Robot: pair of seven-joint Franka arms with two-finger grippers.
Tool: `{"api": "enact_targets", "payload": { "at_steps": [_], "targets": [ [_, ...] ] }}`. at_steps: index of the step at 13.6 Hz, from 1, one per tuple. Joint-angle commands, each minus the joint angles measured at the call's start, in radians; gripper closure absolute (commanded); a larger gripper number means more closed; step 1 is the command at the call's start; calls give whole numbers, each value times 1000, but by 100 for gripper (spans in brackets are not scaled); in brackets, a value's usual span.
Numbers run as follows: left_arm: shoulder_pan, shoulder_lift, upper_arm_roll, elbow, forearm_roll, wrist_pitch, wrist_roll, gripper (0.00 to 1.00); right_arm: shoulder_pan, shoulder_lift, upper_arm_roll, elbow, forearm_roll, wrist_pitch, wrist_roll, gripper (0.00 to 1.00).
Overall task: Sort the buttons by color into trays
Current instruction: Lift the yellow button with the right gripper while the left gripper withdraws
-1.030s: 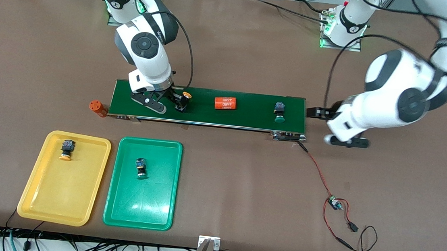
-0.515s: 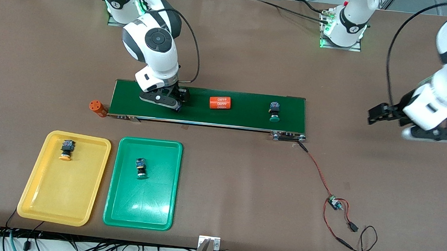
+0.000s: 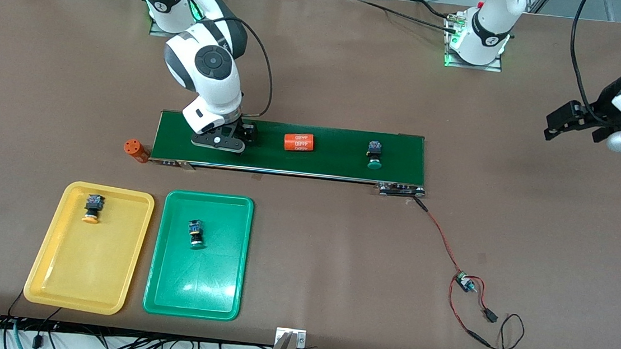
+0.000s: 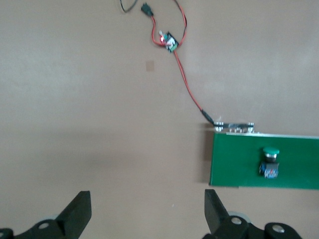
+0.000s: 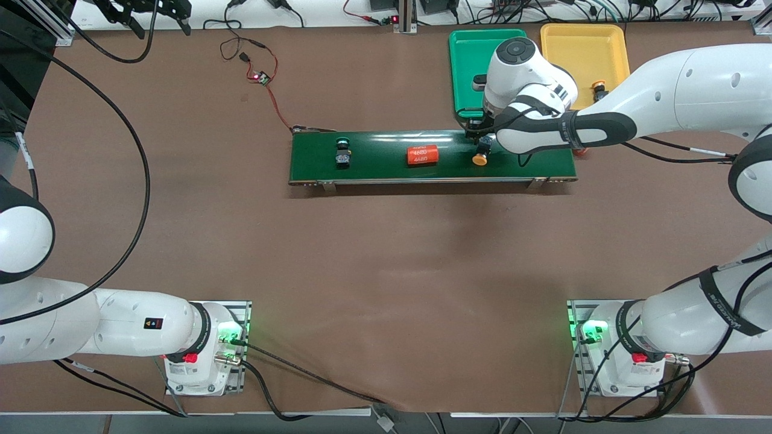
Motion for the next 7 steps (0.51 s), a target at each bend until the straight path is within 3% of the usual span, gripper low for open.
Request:
{"api": "enact_targets", "payload": {
  "at_steps": [1,7],
  "targets": [
    [-12,7,-40,67,27,-105,9,0,-40,17,10,-11,-13,29,-23,6],
    [31,37,-20,83,12,-19,12,0,-58,28,9,-8,-10,46,-23,9]
  ]
}}
